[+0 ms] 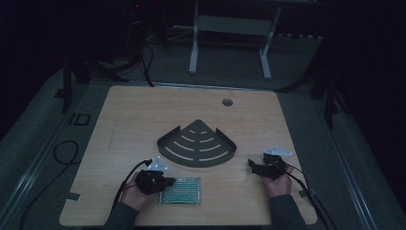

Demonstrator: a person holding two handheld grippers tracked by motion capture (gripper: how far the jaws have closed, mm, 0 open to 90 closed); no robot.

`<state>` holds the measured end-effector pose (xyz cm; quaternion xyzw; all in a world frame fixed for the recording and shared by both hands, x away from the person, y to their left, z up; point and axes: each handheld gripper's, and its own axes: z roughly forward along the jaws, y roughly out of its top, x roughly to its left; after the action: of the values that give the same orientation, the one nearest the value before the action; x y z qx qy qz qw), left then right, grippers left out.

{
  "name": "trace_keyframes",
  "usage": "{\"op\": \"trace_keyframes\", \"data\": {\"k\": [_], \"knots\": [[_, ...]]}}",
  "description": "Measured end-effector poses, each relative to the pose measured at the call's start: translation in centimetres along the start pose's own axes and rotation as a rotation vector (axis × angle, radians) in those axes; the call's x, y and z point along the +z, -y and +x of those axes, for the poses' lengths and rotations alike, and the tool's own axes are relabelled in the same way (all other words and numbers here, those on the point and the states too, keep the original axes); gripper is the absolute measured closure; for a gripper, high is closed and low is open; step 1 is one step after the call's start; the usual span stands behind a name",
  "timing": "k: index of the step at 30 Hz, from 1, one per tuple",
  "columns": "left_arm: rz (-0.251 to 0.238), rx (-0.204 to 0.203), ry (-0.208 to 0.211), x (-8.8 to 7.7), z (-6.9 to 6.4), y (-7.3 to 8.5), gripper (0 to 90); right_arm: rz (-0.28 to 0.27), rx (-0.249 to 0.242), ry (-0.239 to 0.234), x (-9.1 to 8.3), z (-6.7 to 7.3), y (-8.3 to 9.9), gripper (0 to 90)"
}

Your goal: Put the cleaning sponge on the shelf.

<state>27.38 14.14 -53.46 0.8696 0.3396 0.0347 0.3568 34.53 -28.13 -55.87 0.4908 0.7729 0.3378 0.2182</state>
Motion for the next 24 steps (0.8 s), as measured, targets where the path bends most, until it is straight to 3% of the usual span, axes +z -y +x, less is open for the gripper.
{"op": "trace_keyframes", "data": {"k": [11,24], "knots": [[0.002,-0.029,-0.037,-0.7,0.9,0.4,90.0,0.000,0.000,0.000,0.0,0.0,0.0,25.6],[0.025,-0.127,-0.158,-3.0,4.5,1.5,90.0,-0.001,0.000,0.000,0.0,0.0,0.0,25.6]]}}
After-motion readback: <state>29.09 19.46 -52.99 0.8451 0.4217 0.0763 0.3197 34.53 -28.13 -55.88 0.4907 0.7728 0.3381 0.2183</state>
